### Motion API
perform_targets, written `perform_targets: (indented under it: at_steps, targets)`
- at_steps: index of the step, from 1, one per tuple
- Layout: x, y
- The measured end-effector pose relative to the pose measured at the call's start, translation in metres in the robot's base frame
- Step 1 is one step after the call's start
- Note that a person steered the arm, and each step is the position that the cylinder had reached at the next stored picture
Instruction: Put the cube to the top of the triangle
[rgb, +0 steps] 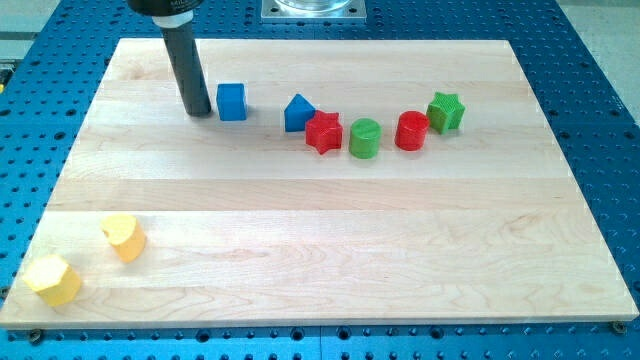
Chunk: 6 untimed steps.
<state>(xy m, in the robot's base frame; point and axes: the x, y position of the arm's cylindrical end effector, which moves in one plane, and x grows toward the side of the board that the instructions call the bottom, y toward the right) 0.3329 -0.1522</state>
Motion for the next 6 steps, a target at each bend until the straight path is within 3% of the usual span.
perform_targets:
  at_steps: [1, 3, 6]
  targets:
    - [-0.01, 0.021]
    - [0.02, 0.0]
    - [-0.02, 0.089]
